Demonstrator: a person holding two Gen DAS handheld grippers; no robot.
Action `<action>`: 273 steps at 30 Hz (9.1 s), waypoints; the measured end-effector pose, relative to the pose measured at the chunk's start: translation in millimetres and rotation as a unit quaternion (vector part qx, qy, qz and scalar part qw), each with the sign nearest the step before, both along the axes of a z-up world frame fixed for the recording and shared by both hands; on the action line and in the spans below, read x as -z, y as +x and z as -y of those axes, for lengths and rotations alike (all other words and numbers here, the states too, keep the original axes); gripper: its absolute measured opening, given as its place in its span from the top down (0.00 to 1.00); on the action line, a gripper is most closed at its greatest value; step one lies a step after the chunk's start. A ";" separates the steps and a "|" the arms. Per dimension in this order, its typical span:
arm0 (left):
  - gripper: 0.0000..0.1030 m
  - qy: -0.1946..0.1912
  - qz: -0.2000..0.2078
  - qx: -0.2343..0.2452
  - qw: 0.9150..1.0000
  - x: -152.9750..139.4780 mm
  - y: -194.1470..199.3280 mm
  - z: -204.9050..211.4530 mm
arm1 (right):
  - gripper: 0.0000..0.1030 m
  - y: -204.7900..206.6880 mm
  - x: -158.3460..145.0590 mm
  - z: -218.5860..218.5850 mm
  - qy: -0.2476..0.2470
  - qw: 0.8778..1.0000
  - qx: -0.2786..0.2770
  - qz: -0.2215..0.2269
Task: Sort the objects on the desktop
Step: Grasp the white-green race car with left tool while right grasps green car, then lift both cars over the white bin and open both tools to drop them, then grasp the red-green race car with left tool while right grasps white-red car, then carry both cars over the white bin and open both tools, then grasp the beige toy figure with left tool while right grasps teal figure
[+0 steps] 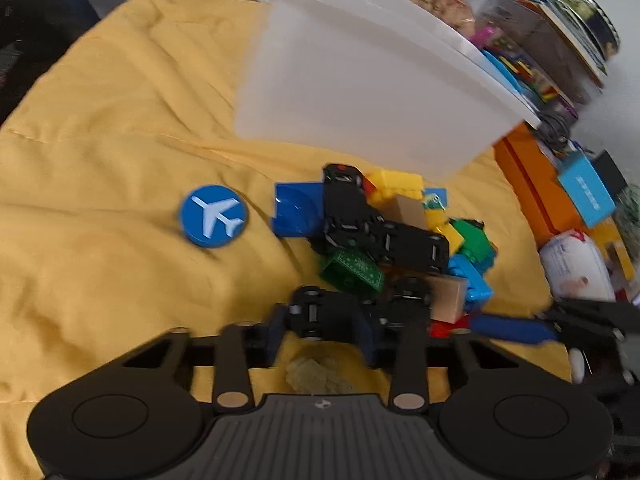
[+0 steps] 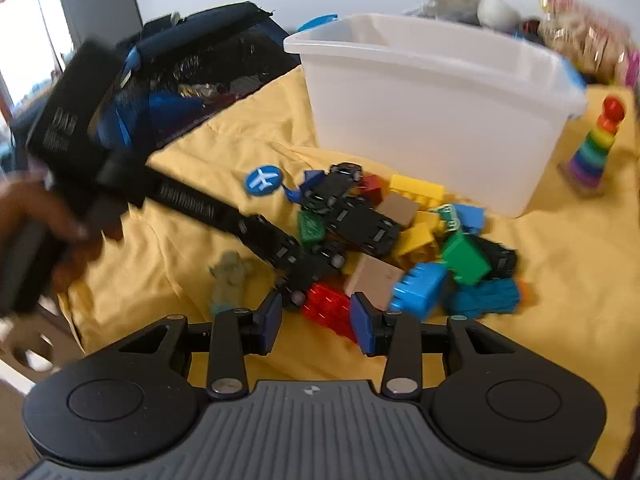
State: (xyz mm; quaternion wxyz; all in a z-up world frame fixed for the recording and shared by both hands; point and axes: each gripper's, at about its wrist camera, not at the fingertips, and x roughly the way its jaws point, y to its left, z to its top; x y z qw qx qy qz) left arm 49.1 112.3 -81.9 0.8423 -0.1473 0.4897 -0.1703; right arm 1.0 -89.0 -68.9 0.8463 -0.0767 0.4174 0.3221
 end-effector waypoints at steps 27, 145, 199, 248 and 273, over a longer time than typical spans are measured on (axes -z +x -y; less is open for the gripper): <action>0.82 0.052 0.085 0.048 0.994 -36.9 -60.4 12.2 | 0.82 41.9 28.9 -4.0 0.053 0.987 0.079 -0.129; 0.43 0.148 0.150 -0.022 0.977 -43.1 -38.6 33.2 | 0.64 62.0 -38.4 31.7 0.033 0.998 0.004 0.055; 0.75 -0.039 -0.038 0.076 0.996 21.5 -85.5 63.7 | 0.88 -20.1 14.8 111.9 0.091 0.988 0.020 -0.127; 0.68 0.189 0.263 0.007 0.946 -131.2 85.5 60.7 | 0.68 107.0 -113.9 28.6 -0.026 0.973 0.083 0.213; 0.53 0.153 0.150 0.050 0.975 -53.0 -22.8 44.8 | 0.59 60.3 -61.8 54.6 -0.010 0.989 0.089 0.115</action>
